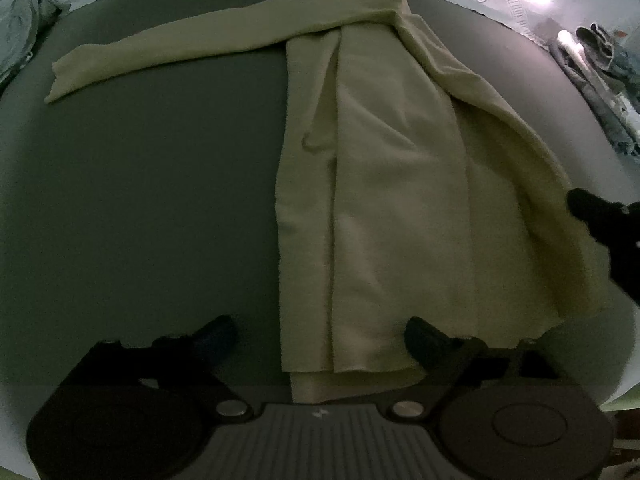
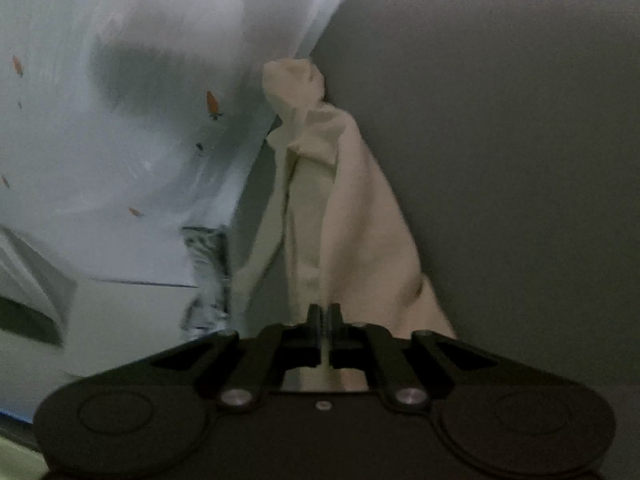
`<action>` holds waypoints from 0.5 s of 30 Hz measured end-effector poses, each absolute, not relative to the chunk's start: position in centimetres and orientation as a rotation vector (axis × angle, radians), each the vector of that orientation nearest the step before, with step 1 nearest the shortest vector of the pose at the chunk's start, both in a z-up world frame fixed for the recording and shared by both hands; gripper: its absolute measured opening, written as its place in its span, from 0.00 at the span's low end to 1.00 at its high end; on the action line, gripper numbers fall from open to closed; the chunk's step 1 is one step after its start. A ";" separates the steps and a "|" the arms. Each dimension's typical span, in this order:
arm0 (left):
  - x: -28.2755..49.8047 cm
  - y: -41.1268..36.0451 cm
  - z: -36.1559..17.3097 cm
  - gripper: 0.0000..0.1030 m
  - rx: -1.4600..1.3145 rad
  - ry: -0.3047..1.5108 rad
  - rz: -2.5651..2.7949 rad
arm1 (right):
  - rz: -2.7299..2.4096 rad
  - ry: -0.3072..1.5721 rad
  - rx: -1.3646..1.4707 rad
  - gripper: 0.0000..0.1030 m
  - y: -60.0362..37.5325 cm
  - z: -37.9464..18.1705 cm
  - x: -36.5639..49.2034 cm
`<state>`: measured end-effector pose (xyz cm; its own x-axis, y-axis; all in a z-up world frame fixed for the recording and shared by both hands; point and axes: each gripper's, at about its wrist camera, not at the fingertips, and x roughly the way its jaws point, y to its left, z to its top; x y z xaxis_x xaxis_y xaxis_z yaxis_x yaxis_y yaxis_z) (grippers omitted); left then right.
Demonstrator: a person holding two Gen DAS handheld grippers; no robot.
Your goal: Fold clothes
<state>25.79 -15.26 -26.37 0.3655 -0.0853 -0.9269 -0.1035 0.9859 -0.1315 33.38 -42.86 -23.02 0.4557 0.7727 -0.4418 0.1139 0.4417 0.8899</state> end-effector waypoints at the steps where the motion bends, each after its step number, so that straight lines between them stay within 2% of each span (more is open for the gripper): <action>1: 25.6 -15.3 -26.3 0.95 -0.175 1.199 0.002 | 0.523 1.046 1.066 0.03 -42.5 -23.3 33.4; 6: 25.5 -15.8 -26.5 0.99 -0.154 1.203 -0.035 | 0.522 1.116 1.127 0.03 -40.6 -25.9 33.7; 12: 25.5 -14.4 -26.3 0.99 -0.241 1.192 -0.073 | 0.455 1.207 1.061 0.02 -38.7 -27.7 34.7; 15: 25.8 -12.3 -26.0 0.99 -0.385 1.185 -0.079 | 0.481 1.231 0.954 0.12 -38.0 -25.9 35.3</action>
